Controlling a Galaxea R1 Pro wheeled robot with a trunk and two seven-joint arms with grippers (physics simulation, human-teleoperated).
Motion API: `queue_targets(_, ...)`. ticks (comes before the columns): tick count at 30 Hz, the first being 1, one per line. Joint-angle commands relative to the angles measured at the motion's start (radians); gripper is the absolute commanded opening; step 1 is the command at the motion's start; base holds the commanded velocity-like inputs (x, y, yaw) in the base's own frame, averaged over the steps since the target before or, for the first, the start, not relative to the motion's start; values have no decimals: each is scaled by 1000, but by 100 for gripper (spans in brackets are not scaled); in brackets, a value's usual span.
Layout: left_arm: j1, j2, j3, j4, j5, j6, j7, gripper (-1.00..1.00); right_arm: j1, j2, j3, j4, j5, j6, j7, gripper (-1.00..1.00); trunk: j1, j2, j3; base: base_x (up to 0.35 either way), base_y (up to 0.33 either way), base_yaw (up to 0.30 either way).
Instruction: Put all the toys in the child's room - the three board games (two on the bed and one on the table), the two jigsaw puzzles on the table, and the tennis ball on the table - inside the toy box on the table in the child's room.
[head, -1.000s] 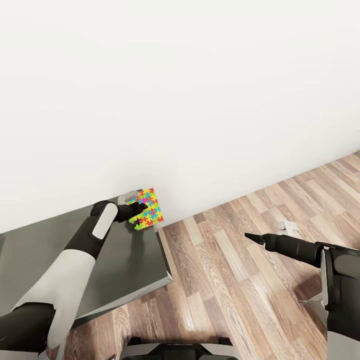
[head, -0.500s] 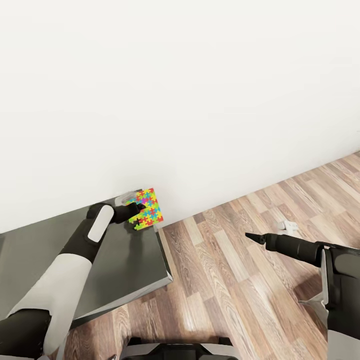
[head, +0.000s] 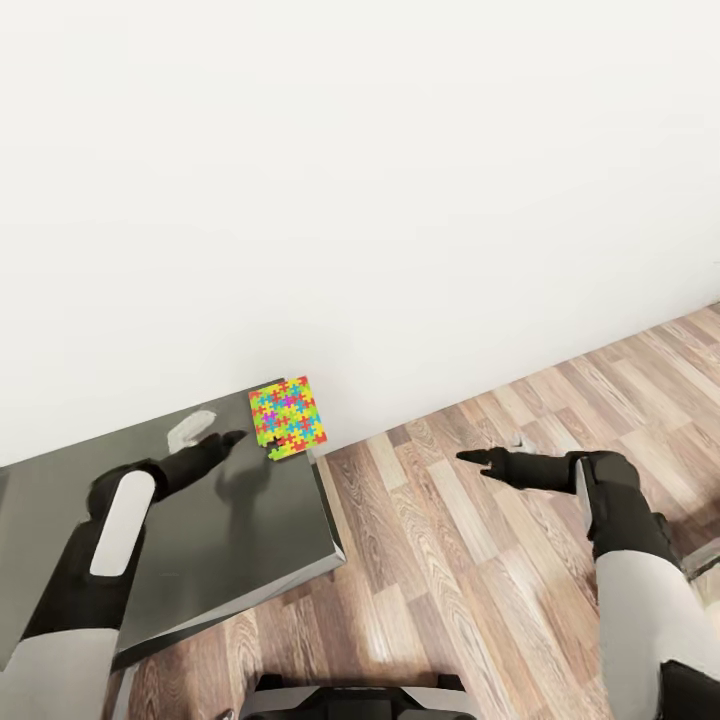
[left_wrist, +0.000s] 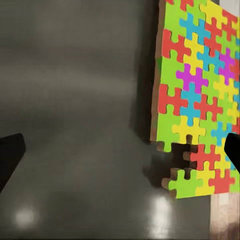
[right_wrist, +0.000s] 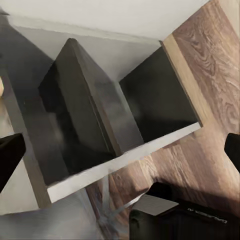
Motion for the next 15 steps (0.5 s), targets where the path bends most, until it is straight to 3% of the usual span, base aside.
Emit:
queue_targets(1,30,-1,9,-42,28,7,8,100,-49,0,-3,96,10,1,4,100,1,-2,-1,0,0,0)
queue_targets(3,80,-5,17,-106,62,13,6,100,-142,-3,-4,283,9,-57,-17,100,1,-2,-1,0,0,0)
queue_targets(4,80,-5,17,-106,62,13,6,100,-142,-3,-4,283,9,-57,-17,100,1,-2,-1,0,0,0)
queue_targets(7,125,-10,23,-161,102,21,-2,100,-257,-5,-6,507,7,-171,-65,100,1,-2,-1,0,0,0)
queue_targets(11,143,-13,15,-181,117,25,-5,100,-306,-6,-8,597,6,-227,-88,100,1,-2,-1,0,0,0)
queue_targets(15,159,-19,-30,-203,134,26,-12,100,-356,-8,-18,691,-15,-291,-75,100,1,-2,-1,0,0,0)
